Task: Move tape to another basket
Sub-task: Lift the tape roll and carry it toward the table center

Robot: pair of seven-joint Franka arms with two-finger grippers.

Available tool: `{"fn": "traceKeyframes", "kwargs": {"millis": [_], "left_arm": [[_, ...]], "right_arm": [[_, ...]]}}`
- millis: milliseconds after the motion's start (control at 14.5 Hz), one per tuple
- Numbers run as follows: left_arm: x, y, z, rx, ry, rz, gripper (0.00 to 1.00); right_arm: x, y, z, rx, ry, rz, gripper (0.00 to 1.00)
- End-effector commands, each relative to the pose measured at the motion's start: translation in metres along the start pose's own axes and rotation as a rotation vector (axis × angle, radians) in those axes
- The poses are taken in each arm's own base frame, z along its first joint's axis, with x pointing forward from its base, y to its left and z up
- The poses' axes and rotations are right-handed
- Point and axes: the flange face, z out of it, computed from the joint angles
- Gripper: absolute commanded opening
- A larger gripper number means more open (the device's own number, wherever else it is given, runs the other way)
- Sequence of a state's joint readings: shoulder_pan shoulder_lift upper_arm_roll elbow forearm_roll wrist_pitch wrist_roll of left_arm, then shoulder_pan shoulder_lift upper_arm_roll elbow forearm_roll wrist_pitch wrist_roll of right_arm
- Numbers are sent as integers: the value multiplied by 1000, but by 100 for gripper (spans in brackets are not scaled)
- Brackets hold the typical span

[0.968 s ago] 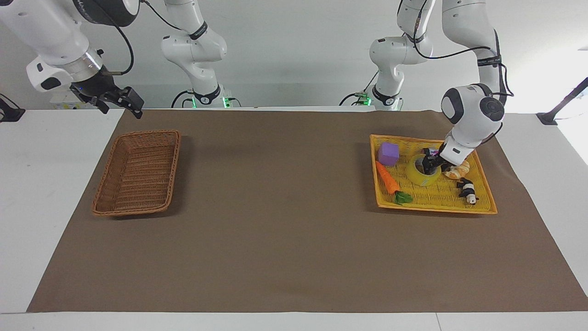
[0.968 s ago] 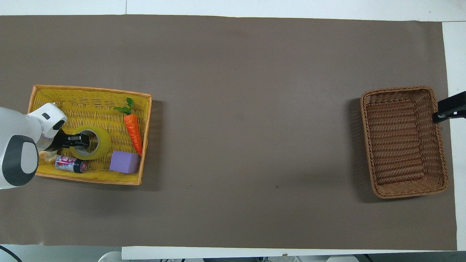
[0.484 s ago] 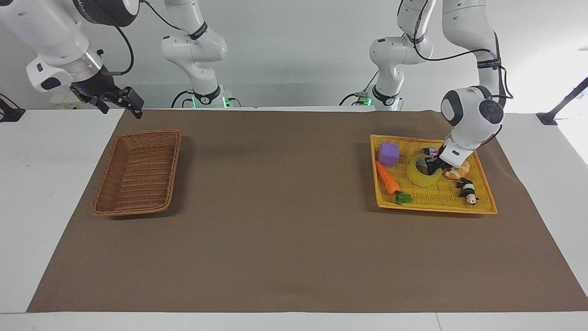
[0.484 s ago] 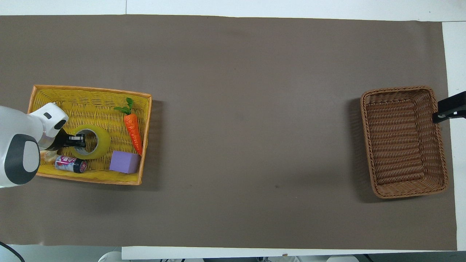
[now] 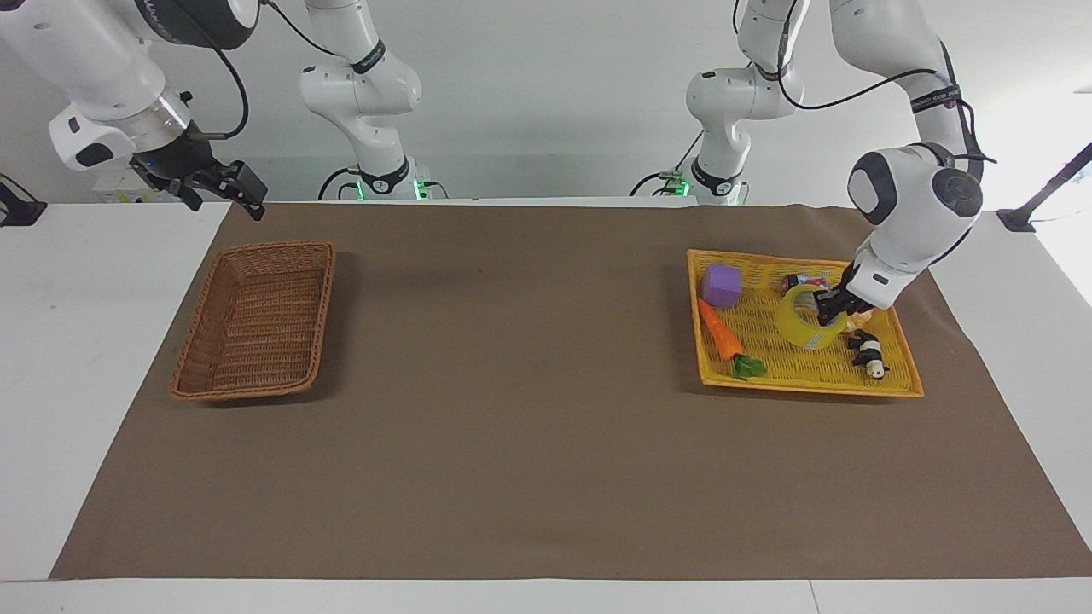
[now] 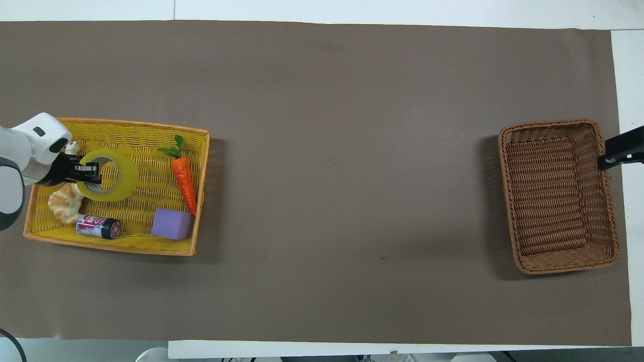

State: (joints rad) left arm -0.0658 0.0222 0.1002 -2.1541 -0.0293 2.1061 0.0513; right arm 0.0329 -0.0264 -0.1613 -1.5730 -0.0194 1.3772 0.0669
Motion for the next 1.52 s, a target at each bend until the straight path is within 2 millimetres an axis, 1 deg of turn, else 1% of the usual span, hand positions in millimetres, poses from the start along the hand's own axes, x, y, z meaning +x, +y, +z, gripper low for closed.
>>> {"fn": "traceKeyframes", "kwargs": {"millis": [0, 69, 138, 207, 276, 346, 415, 484, 553, 622, 691, 760, 829, 899, 968, 1037, 1106, 1175, 1244, 1313, 1382, 1452], "left_arm": [[10, 37, -25, -108, -19, -65, 0], [12, 62, -37, -168, -22, -122, 0], [10, 96, -46, -200, -38, -170, 0], [2, 136, -52, -201, -69, -210, 0], [-10, 176, -53, -192, -94, -240, 0], [-25, 225, -59, -188, -94, -252, 0], [-34, 262, -71, -197, -90, -291, 0], [-43, 290, -80, -223, -101, -351, 1], [-55, 320, -93, -242, -102, -354, 6], [-65, 339, -101, -253, -95, -324, 6], [-72, 349, -105, -258, -91, -305, 6], [-74, 355, -110, -272, -79, -296, 5], [-76, 361, -115, -288, -75, -288, 0], [-76, 363, -120, -297, -69, -285, 0], [-76, 364, -123, -303, -66, -283, 0], [-79, 367, -124, -303, -68, -274, 0], [-80, 368, -123, -302, -72, -275, 0], [-81, 367, -122, -300, -75, -275, 0], [-81, 368, -123, -301, -74, -274, 0], [-81, 366, -123, -301, -74, -275, 0], [-82, 366, -124, -300, -76, -277, 0], [-82, 365, -123, -299, -78, -278, 0]], "right_arm": [[-6, 2, 1, 5, 8, -17, 100], [-6, 2, 1, 5, 8, -17, 100], [-6, 2, 1, 5, 8, -17, 100], [-6, 2, 1, 5, 8, -17, 100], [-6, 1, 1, 5, 8, -18, 100], [-6, 2, 1, 5, 8, -17, 100], [-6, 2, 1, 5, 8, -17, 100], [-6, 3, 1, 6, 8, -12, 100], [-5, 10, 1, 6, 7, -2, 100], [-5, 22, 2, 10, 4, 15, 100], [-7, 30, 1, 13, 2, 31, 100], [-8, 30, -2, 20, 8, 30, 100], [-8, 31, -2, 57, 8, -7, 100], [-8, 42, 1, 158, 17, -76, 100], [-7, 61, 8, 268, 36, -107, 100], [-8, 70, 12, 351, 76, -125, 100], [-8, 73, 23, 461, 93, -145, 100], [-9, 73, 31, 566, 99, -145, 100], [-10, 64, 49, 657, 72, -142, 100], [-12, 51, 62, 782, 73, -130, 100], [-9, 39, 72, 878, 80, -118, 100], [-4, 13, 70, 917, 128, -191, 100]]}}
